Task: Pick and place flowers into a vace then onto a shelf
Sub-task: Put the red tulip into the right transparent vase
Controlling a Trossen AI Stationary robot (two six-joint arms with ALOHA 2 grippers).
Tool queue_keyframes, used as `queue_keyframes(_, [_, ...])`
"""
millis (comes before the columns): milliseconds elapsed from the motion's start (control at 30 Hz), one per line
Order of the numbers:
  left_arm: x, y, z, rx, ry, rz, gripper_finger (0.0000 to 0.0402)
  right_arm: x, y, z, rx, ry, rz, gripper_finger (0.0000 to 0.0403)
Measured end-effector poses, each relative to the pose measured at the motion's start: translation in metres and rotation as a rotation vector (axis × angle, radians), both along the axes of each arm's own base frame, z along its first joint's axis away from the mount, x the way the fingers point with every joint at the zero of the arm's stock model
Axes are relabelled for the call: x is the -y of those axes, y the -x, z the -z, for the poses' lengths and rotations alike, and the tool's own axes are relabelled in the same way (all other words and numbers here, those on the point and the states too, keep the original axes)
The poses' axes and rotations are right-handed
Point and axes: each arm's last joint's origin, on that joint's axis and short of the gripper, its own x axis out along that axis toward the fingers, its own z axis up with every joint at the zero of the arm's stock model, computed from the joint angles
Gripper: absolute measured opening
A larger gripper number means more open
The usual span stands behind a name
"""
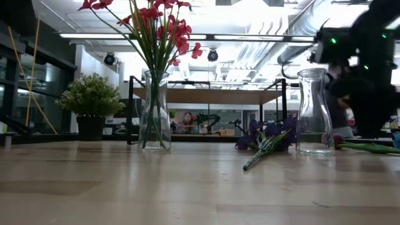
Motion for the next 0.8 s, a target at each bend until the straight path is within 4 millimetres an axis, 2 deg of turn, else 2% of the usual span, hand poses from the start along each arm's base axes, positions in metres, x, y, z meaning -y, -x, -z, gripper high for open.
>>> queue_keyframes(233, [-0.002, 0.002, 0.001, -0.017, -0.018, -0.003, 0.0129, -0.005, 0.012, 0.025, 0.059, -0.033, 0.049, 0.0167])
queue_keyframes(533, [-0.002, 0.002, 0.001, -0.012, -0.006, -0.023, 0.0129, -0.004, 0.009, 0.026, 0.127, -0.023, 0.091, 0.0169])
queue_keyframes(800, [-0.001, 0.001, 0.001, -0.009, -0.001, -0.026, 0.0129, -0.004, 0.009, 0.026, 0.126, -0.027, 0.117, 0.0134])
